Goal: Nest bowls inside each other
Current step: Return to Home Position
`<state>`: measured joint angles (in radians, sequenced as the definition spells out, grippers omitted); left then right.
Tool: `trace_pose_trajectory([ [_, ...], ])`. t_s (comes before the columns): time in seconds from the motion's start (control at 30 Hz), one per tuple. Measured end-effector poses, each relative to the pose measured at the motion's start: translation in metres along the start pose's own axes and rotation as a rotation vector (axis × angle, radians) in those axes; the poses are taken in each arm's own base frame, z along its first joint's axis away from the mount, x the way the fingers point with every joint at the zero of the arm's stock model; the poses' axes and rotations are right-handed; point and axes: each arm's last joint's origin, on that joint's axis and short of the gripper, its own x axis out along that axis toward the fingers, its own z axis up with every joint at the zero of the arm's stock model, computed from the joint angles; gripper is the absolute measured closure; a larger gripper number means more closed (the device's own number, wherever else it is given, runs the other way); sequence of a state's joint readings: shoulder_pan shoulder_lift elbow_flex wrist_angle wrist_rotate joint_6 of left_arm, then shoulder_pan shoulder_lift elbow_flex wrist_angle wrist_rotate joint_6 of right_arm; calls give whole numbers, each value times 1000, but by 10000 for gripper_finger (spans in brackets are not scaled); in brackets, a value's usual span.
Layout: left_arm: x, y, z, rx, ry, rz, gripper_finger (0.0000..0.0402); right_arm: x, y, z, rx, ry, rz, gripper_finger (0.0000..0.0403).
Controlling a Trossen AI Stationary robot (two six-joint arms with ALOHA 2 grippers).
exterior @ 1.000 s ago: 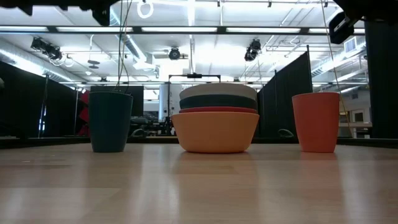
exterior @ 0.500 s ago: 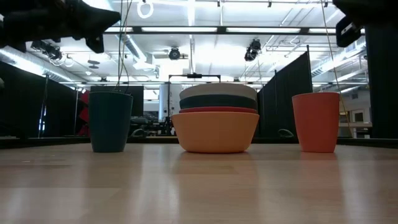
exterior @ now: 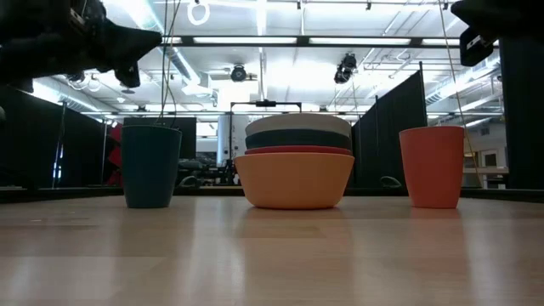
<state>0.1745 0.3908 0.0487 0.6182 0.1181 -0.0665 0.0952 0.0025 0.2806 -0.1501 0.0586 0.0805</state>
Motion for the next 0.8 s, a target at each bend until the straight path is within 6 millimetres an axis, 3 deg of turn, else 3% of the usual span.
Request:
trace_pose_trajectory([
  [0.8, -4, -1, -14, -57, 52, -36, 402, -1, -2, -12, -19, 118, -29, 403],
])
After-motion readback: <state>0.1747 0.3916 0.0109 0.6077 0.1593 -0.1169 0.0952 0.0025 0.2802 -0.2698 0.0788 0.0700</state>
